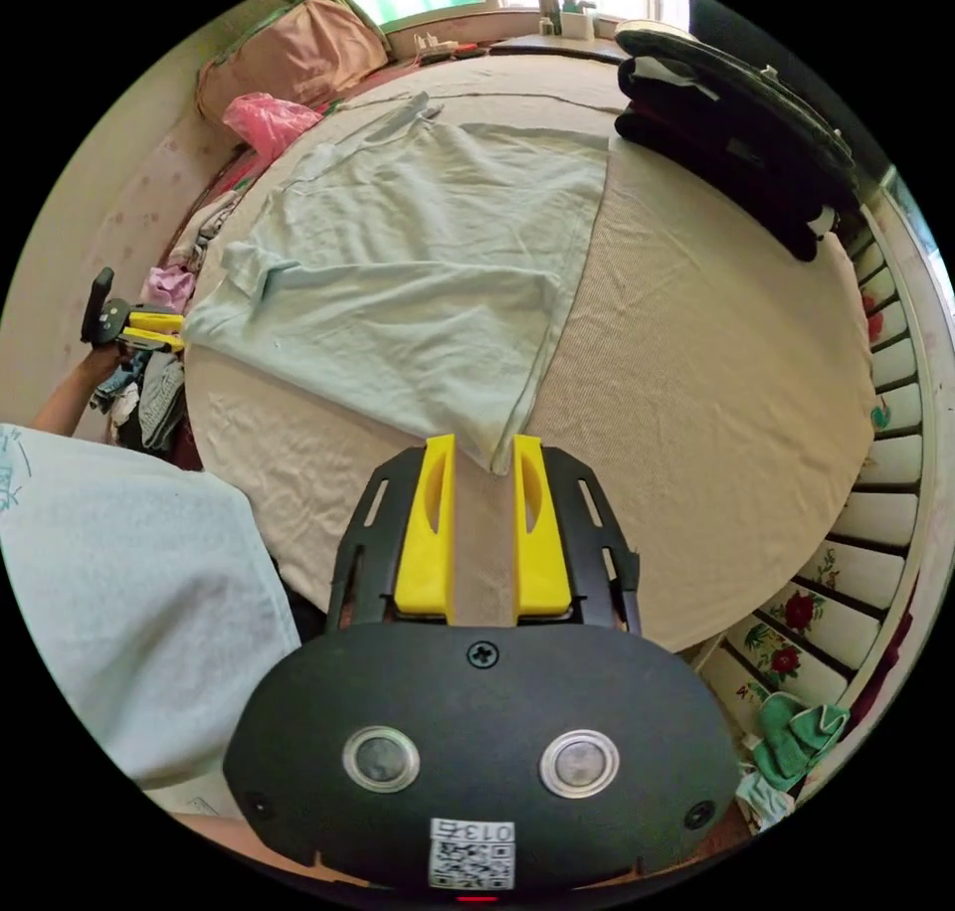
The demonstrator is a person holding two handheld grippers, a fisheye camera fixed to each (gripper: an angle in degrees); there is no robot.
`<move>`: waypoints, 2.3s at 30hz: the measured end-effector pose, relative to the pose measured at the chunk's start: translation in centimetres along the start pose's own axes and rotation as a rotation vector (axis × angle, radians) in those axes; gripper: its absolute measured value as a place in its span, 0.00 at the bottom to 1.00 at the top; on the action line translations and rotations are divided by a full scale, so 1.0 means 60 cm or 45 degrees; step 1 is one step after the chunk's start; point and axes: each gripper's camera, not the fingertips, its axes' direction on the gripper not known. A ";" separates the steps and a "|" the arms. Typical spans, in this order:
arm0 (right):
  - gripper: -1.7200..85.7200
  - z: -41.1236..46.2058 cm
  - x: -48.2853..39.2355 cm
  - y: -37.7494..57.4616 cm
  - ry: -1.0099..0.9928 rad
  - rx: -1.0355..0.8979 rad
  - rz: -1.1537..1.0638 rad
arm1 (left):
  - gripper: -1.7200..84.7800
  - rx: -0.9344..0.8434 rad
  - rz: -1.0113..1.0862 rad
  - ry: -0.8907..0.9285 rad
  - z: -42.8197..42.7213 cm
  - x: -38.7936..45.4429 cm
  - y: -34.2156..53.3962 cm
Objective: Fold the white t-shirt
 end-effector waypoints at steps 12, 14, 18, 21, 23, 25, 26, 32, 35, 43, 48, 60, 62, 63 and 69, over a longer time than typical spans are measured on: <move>0.06 0.030 0.028 0.022 0.121 0.038 0.040 | 0.02 -0.081 -0.348 0.092 -0.109 -0.140 0.114; 0.07 0.021 0.003 0.006 0.132 0.117 -0.032 | 0.04 0.154 -0.389 0.173 -0.168 -0.147 0.113; 0.10 0.055 -0.118 -0.071 -0.006 0.210 -0.363 | 0.08 0.324 -0.361 0.198 -0.203 -0.136 0.038; 0.12 0.106 -0.237 -0.121 -0.052 0.222 -0.689 | 0.12 0.318 -0.409 0.100 -0.199 -0.141 -0.025; 0.12 0.140 -0.309 -0.134 -0.006 0.226 -0.914 | 0.14 0.312 -0.470 0.158 -0.185 -0.164 -0.061; 0.12 0.175 -0.362 -0.140 0.108 0.239 -1.074 | 0.13 0.281 -0.526 0.137 -0.181 -0.181 -0.079; 0.12 0.195 -0.384 -0.143 0.133 0.240 -1.158 | 0.13 0.270 -0.558 0.129 -0.181 -0.192 -0.086; 0.05 0.257 -0.395 -0.165 0.289 0.193 -1.232 | 0.09 0.255 -0.614 0.115 -0.219 -0.232 -0.093; 0.04 0.257 -0.373 -0.183 0.238 0.201 -1.165 | 0.13 0.269 -0.582 0.164 -0.242 -0.246 -0.096; 0.09 0.266 -0.373 -0.153 0.110 0.222 -1.317 | 0.09 0.257 -0.616 0.340 -0.266 -0.300 -0.091; 0.05 0.340 -0.390 -0.153 0.332 0.154 -1.379 | 0.04 0.219 -0.631 0.317 -0.301 -0.316 -0.094; 0.09 0.290 -0.338 -0.190 0.048 0.259 -1.334 | 0.03 0.337 -0.706 0.436 -0.397 -0.355 -0.060; 0.09 0.315 -0.354 -0.172 0.151 0.237 -1.419 | 0.03 0.320 -0.745 0.481 -0.378 -0.378 -0.060; 0.09 0.335 -0.361 -0.168 0.202 0.206 -1.454 | 0.04 0.320 -0.749 0.483 -0.374 -0.383 -0.060; 0.06 0.362 -0.352 -0.217 0.147 0.089 -1.329 | 0.04 0.348 -0.782 0.605 -0.353 -0.418 -0.062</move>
